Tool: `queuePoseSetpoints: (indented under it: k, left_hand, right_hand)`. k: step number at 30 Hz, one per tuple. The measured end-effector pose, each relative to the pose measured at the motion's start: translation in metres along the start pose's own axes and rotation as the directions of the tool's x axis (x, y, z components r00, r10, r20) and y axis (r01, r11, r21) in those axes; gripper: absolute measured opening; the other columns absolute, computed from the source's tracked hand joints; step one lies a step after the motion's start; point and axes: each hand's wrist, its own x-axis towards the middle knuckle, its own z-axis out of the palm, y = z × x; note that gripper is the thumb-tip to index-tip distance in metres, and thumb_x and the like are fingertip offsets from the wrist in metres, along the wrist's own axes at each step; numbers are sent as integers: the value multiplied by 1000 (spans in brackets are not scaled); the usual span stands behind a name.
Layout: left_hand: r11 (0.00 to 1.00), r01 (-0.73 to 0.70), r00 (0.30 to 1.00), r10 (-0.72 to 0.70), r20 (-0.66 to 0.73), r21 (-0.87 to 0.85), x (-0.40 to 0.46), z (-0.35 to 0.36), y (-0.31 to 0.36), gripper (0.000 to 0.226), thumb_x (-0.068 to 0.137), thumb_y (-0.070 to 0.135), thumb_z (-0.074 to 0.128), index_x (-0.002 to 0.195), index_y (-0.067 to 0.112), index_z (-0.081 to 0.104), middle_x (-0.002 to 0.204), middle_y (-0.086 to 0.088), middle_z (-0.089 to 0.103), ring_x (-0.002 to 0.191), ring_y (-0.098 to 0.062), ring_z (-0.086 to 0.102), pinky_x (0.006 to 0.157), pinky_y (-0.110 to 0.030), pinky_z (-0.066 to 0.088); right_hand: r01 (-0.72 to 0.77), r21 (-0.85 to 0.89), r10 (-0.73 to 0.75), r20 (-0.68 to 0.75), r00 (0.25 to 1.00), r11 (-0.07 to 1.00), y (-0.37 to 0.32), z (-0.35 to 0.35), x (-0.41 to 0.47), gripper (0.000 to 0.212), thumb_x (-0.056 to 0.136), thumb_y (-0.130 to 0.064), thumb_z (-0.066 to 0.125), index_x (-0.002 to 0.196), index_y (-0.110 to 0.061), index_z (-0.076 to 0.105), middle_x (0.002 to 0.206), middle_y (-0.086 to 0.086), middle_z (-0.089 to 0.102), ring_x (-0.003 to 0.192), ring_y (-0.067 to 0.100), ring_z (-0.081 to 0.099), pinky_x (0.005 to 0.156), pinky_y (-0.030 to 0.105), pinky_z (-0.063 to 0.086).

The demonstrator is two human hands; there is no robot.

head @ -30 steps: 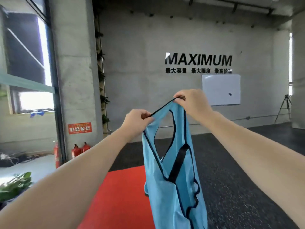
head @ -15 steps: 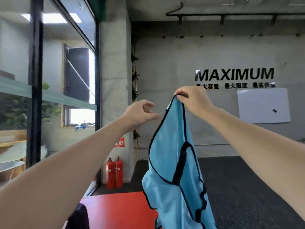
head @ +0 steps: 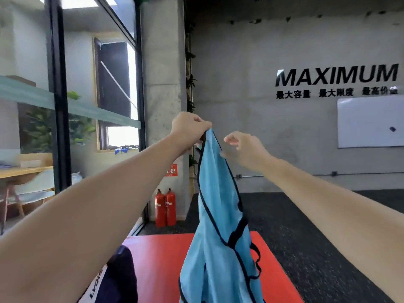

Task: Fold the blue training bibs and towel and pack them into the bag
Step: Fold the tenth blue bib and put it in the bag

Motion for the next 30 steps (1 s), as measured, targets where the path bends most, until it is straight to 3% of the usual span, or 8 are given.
queuePoseSetpoints:
  k: [5, 9, 13, 18, 22, 25, 27, 30]
  left_hand:
    - [994, 29, 998, -22, -66, 106, -2, -5, -18, 17, 87, 18, 73, 71, 11, 71, 67, -5, 72, 46, -8, 64, 44, -14, 49]
    - [986, 54, 998, -48, -44, 159, -4, -13, -37, 17, 87, 21, 76, 74, 14, 69, 73, -4, 71, 42, -6, 62, 42, -12, 46]
    - [977, 80, 996, -72, -51, 198, -12, -20, -55, 16, 88, 14, 73, 80, 1, 72, 75, -9, 73, 43, -5, 64, 48, -14, 52]
    - [970, 198, 980, -199, -8, 139, -14, -23, -66, 22, 87, 7, 67, 96, -13, 70, 65, -10, 74, 59, -14, 73, 78, -38, 63]
    - [982, 163, 984, -170, 62, 98, -18, -18, -63, 15, 87, 10, 71, 88, -5, 73, 74, -10, 76, 64, -16, 75, 72, -31, 63]
    - [990, 143, 969, -142, 203, 10, -23, -22, -62, 10, 90, 17, 74, 91, 7, 75, 84, -10, 76, 73, -17, 76, 70, -27, 62]
    - [988, 149, 960, -137, 242, -31, -27, -24, -71, 15, 94, 24, 69, 95, 9, 74, 89, -9, 76, 77, -15, 74, 74, -29, 62]
    - [980, 197, 954, -183, 239, -39, -47, -22, -100, 6, 94, 20, 68, 94, 16, 73, 90, -9, 75, 78, -16, 73, 73, -28, 62]
  right_hand:
    - [-188, -37, 191, 236, 953, 982, 31, 56, -48, 45, 83, -49, 74, 112, -16, 64, 99, 1, 71, 76, 18, 71, 64, 30, 57]
    - [-295, 23, 253, 453, 855, 955, 53, 100, -83, 55, 77, -73, 68, 104, -24, 65, 91, 3, 75, 70, 17, 74, 54, 28, 55]
    - [-374, 391, 204, 411, 888, 841, 41, 118, -103, 54, 79, -80, 57, 94, -30, 72, 89, -1, 71, 72, 10, 62, 68, 26, 45]
    - [-197, 536, 45, 284, 958, 821, -13, 127, -92, 67, 74, -68, 73, 123, -25, 64, 113, -14, 70, 101, 0, 66, 94, 26, 53]
    - [-152, 535, 149, 48, 988, 831, -34, 120, -54, 31, 84, -37, 80, 109, -21, 69, 98, -11, 72, 87, 2, 67, 74, 18, 52]
    - [-181, 562, 206, 18, 978, 807, -33, 108, -28, 15, 87, -31, 77, 85, -17, 73, 71, -9, 67, 62, 6, 60, 59, 23, 46]
    - [-246, 616, 263, 66, 963, 748, -27, 101, -18, 20, 89, -30, 76, 77, -13, 73, 70, -1, 69, 67, 16, 66, 63, 34, 56]
    - [-332, 612, 335, 114, 935, 718, -11, 97, -15, 17, 90, -24, 74, 80, -10, 73, 79, 6, 68, 78, 21, 64, 71, 35, 54]
